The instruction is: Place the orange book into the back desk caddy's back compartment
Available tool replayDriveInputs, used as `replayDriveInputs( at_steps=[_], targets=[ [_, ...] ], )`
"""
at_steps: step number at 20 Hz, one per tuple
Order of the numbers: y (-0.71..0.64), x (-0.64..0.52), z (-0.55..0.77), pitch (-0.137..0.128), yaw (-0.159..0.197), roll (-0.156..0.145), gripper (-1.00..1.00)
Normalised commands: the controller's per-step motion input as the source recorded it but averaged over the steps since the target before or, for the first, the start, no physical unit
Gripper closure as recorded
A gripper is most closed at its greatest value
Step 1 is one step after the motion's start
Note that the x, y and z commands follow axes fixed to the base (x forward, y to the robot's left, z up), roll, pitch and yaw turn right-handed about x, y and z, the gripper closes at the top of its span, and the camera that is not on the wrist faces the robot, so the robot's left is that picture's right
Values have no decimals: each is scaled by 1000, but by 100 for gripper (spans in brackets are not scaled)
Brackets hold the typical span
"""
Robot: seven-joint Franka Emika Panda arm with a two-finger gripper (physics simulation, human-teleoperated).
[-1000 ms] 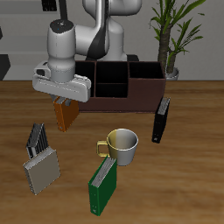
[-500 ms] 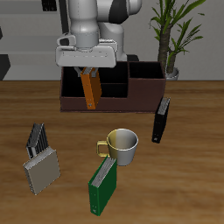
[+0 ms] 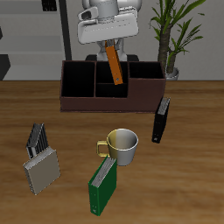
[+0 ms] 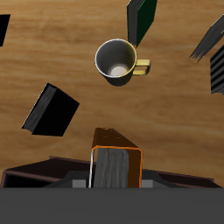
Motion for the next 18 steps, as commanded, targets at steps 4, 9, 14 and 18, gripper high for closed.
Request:
replayDriveInputs(
  at_steps=[4, 9, 14, 18],
  targets=[
    [361, -362, 290, 6, 102, 13, 100],
    [219, -411, 238, -46, 134, -12, 100],
    [83, -362, 150, -11, 145, -13, 100],
    [33, -424, 234, -7, 179, -22, 100]
  ],
)
